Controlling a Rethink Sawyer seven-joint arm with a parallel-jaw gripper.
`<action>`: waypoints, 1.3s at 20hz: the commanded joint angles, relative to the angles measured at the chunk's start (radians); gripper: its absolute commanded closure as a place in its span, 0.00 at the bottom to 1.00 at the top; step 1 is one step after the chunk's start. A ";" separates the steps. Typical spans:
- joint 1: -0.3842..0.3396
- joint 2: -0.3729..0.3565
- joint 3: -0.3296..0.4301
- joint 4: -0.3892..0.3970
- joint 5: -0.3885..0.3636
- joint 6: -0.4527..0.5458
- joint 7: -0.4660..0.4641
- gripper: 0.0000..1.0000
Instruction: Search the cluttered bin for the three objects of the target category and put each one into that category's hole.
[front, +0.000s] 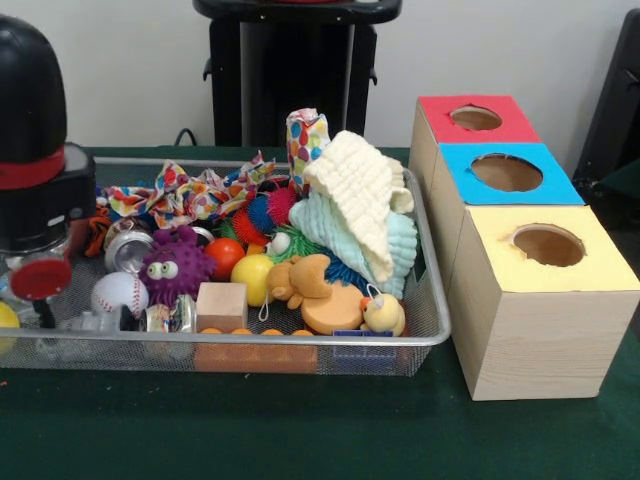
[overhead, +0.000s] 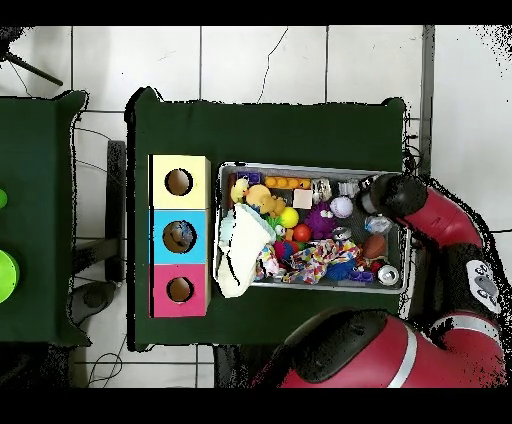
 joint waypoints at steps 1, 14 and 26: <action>-0.033 0.194 -0.003 -0.080 0.061 -0.121 0.232 0.00; 0.040 0.203 -0.140 -0.081 0.028 -0.085 0.195 0.00; 0.059 0.083 -0.093 0.122 0.135 0.046 0.209 0.00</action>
